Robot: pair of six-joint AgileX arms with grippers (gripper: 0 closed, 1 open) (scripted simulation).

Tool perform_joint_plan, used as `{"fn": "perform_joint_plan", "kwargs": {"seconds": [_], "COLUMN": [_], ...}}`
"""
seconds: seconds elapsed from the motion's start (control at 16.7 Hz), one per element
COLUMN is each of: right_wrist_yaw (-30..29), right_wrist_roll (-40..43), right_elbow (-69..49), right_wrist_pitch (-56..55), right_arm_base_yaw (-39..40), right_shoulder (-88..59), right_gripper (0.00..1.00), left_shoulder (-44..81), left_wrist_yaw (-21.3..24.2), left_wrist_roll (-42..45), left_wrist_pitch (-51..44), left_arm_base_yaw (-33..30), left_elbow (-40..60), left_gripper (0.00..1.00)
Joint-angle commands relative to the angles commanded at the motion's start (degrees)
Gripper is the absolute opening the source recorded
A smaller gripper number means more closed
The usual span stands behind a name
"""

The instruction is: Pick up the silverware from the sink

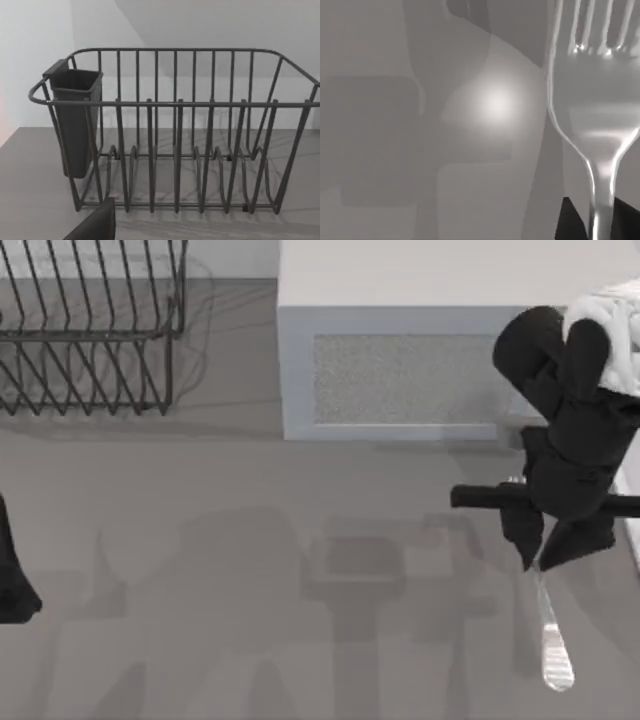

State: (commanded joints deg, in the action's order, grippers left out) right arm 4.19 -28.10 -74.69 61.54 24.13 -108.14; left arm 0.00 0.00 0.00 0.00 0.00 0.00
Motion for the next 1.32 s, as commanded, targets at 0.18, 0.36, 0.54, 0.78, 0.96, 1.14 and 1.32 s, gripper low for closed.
{"fn": "perform_joint_plan", "kwargs": {"seconds": [0.18, 0.36, 0.54, 0.78, 0.96, 1.14, 1.32], "right_wrist_yaw": [-3.36, -4.23, -4.23, -4.23, -4.23, -4.23, -4.23], "right_wrist_roll": [1.54, 2.08, 2.08, 2.08, 2.08, 2.08, 2.08], "right_elbow": [2.31, 2.35, 2.35, 2.35, 2.35, 2.35, 2.35], "right_wrist_pitch": [-5.90, -6.79, -6.79, -6.79, -6.79, -6.79, -6.79], "right_arm_base_yaw": [0.93, 1.04, 1.04, 1.04, 1.04, 1.04, 1.04], "right_shoulder": [0.17, 0.56, 0.56, 0.56, 0.56, 0.56, 0.56], "right_gripper": [0.00, 0.00, 0.08, 0.38, 0.60, 0.83, 1.00], "left_shoulder": [0.00, 0.00, 0.00, 0.00, 0.00, 0.00, 0.00], "left_wrist_yaw": [0.00, 0.00, 0.00, 0.00, 0.00, 0.00, 0.00], "left_wrist_roll": [0.00, 0.00, 0.00, 0.00, 0.00, 0.00, 0.00], "left_wrist_pitch": [0.00, 0.00, 0.00, 0.00, 0.00, 0.00, 0.00], "left_arm_base_yaw": [0.00, 0.00, 0.00, 0.00, 0.00, 0.00, 0.00], "left_elbow": [0.00, 0.00, 0.00, 0.00, 0.00, 0.00, 0.00], "left_gripper": [1.00, 1.00, 1.00, 1.00, 1.00, 1.00, 1.00]}}
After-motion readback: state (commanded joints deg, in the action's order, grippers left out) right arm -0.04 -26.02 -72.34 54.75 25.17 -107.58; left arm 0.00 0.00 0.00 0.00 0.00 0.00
